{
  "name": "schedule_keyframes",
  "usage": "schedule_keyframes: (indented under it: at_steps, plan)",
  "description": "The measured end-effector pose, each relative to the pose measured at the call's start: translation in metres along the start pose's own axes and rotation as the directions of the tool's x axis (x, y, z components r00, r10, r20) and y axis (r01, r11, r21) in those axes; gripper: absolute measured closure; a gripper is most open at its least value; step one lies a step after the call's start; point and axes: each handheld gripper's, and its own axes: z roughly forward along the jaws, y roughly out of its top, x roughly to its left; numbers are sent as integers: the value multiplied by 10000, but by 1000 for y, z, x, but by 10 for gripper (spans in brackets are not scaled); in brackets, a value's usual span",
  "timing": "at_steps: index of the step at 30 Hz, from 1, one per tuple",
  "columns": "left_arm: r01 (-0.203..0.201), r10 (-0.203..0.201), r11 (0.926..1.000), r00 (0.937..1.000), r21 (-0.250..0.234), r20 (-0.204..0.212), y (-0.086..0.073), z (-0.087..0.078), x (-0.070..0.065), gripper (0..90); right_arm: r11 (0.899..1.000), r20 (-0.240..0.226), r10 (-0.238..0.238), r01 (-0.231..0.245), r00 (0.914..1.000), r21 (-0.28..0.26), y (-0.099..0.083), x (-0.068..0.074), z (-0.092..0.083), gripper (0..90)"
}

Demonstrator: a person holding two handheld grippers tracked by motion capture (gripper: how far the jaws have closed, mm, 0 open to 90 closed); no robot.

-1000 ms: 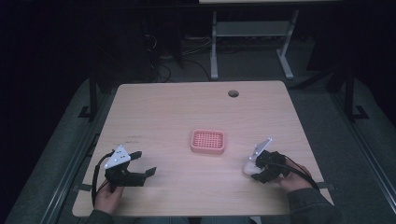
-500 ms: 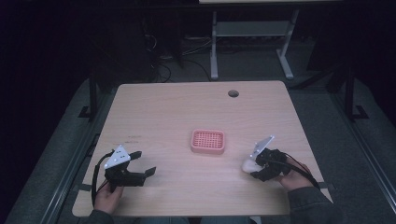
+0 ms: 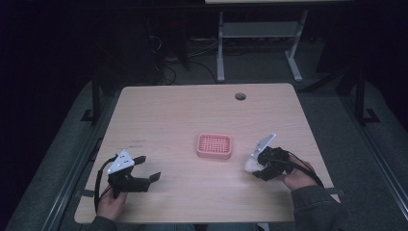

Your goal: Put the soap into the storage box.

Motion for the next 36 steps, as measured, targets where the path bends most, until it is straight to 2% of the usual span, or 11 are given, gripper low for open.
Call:
schedule_keyframes:
  at_steps: [4, 10, 22, 33, 36]
  plan:
    - [13, -13, 10000, 10000, 5, -2, 0, 0, 0, 144, 9996, -49, 19, -20, 10000, -289, 4, -2, -4, 488]
    - [35, -35, 10000, 10000, 62, 1, 0, 0, 0, 145, 9996, 12, -150, 150, 9999, -235, 14, -5, -5, 487]
    - [28, -29, 10000, 10000, 81, 8, 0, 1, -1, 145, 9995, -430, -259, 251, 9987, -184, 30, -8, 6, 487]
    - [48, -48, 10000, 10000, 14, 9, 0, 0, 0, 145, 9980, -383, -596, 587, 9975, -243, 46, -9, 5, 487]
    - [61, -61, 10000, 10000, -1, 11, 1, 0, 0, 144, 9976, -429, -684, 680, 9967, -111, 51, -9, 8, 487]
